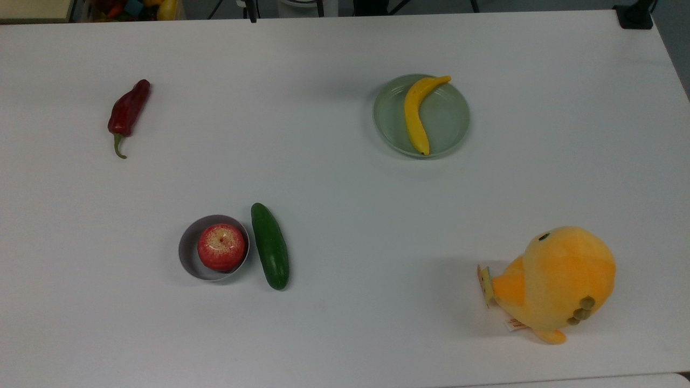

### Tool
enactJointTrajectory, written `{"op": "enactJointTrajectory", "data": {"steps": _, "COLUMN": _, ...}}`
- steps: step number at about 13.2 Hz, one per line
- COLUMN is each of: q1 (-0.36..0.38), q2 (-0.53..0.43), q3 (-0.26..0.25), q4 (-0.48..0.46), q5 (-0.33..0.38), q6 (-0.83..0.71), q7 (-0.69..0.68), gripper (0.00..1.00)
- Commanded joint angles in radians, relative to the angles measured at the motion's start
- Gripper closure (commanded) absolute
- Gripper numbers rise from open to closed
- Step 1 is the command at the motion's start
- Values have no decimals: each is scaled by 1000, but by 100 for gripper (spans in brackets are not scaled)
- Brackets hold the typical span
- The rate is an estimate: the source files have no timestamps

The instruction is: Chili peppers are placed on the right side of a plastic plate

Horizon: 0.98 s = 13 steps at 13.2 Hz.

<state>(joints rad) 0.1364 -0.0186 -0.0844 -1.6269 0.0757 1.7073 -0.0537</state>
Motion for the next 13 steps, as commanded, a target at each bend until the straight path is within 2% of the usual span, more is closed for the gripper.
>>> {"op": "enactJointTrajectory", "data": {"steps": 1, "q1": 14, "q2": -12, "q3": -14, "q4": -1, "q5": 9, "q6": -29, "q7": 3, "gripper": 0}}
{"op": "enactJointTrajectory", "data": {"steps": 13, "q1": 17, "q2": -23, "q3": -14, "q4": -11, "q5": -5, "q6": -67, "q7": -8, "gripper": 0}}
